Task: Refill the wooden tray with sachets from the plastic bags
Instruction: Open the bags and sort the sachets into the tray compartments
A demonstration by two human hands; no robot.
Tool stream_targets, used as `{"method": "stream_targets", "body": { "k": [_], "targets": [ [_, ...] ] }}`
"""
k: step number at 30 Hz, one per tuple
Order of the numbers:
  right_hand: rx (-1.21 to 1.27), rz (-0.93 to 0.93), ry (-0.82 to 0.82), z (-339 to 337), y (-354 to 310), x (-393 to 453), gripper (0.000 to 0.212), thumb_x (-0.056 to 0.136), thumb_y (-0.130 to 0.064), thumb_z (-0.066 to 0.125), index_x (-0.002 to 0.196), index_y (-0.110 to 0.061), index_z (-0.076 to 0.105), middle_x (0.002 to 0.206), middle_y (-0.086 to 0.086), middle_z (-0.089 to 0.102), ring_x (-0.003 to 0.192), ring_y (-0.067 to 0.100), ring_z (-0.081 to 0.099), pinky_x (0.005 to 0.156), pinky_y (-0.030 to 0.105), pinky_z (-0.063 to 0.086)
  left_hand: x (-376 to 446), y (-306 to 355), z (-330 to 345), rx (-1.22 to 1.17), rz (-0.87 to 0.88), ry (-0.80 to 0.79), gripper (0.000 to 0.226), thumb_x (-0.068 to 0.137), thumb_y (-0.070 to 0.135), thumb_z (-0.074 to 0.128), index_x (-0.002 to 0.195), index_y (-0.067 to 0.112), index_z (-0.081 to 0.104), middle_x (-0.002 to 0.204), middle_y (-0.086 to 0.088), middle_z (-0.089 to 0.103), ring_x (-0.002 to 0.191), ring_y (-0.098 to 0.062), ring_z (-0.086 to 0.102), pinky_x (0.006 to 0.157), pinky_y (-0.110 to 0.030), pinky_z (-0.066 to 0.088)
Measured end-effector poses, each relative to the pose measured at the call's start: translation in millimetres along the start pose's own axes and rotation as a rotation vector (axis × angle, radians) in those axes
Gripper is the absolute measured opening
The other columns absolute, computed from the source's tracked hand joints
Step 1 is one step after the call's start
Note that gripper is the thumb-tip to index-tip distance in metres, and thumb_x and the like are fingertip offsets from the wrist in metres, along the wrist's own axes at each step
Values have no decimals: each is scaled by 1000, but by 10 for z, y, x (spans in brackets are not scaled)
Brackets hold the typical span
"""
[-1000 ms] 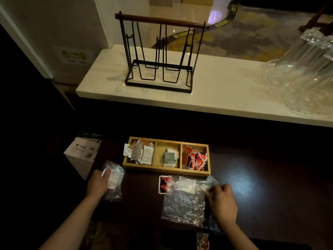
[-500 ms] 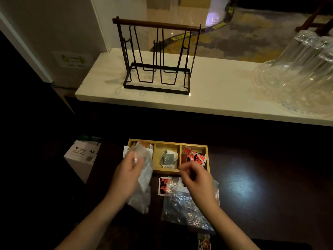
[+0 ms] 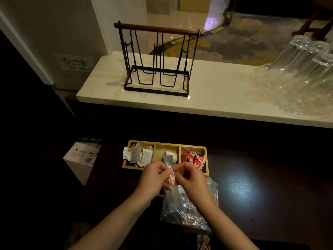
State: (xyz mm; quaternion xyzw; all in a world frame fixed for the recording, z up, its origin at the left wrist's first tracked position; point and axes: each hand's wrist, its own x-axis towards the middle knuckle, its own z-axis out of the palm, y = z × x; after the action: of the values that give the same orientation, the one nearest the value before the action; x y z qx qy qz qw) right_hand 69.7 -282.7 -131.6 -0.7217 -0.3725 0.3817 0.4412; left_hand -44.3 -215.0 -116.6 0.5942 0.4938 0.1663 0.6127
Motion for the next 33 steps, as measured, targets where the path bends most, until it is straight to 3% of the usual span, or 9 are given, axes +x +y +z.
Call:
{"method": "stream_targets", "body": {
  "k": [2, 4, 10, 15, 18, 23, 29, 33],
  "targets": [
    [-36, -13, 23, 17, 4, -19, 23, 85, -5, 63, 84, -28, 63, 76, -3, 66, 72, 13, 65, 67, 24, 56, 31, -60, -5, 6, -21, 18, 10, 91, 10, 56, 90, 1, 60, 79, -12, 68, 60, -19, 65, 58, -28, 56],
    [-95, -34, 22, 43, -5, -41, 18, 85, -10, 65, 88, -28, 62, 79, -6, 65, 76, 8, 64, 69, 21, 55, 50, -97, 6, -5, -34, 27, 9, 90, 11, 58, 90, 3, 62, 83, -12, 69, 66, -22, 66, 61, -28, 57],
    [-325, -158, 58, 125, -24, -48, 23, 82, -17, 68, 105, -20, 64, 95, -8, 58, 85, 3, 56, 71, 8, 48, 92, -104, 56, -108, -100, 17, 11, 88, 12, 62, 88, 2, 67, 82, -9, 69, 73, -14, 67, 56, -18, 52],
    [-394, -160, 64, 155, -66, -33, 24, 86, -13, 61, 110, -17, 65, 98, -9, 55, 91, 7, 57, 80, 19, 52, 97, -110, 68, -223, -153, -9, 11, 86, 12, 64, 84, 1, 67, 74, -6, 66, 65, -10, 65, 52, -16, 50],
    [-284, -65, 52, 105, -96, -8, 18, 87, -14, 62, 103, -18, 68, 87, -13, 63, 82, 0, 61, 70, 11, 51, 93, -124, 36, -329, -204, -46, 20, 86, 15, 64, 90, -4, 66, 75, -5, 68, 67, -9, 68, 57, -18, 53],
    [213, 216, -61, -4, -127, 22, 14, 86, -6, 64, 98, -9, 68, 81, 7, 67, 80, 18, 70, 75, 27, 60, 113, -196, -18, -380, -234, -28, 31, 85, 25, 65, 97, -4, 65, 83, -13, 65, 77, -19, 66, 68, -30, 57],
    [342, 294, -102, -36, -132, 36, 17, 84, 7, 60, 97, -4, 65, 77, 8, 66, 69, 13, 69, 66, 22, 59, 115, -206, -5, -375, -227, -42, 21, 84, 23, 67, 90, 3, 64, 83, -12, 68, 77, -21, 67, 67, -30, 58],
    [379, 337, -108, -30, -107, 61, 14, 82, 6, 63, 93, -3, 66, 82, 10, 69, 76, 19, 69, 69, 26, 59, 97, -185, 5, -347, -204, -51, 18, 84, 18, 67, 91, 2, 62, 85, -11, 71, 80, -23, 71, 69, -31, 58]
  ]
}}
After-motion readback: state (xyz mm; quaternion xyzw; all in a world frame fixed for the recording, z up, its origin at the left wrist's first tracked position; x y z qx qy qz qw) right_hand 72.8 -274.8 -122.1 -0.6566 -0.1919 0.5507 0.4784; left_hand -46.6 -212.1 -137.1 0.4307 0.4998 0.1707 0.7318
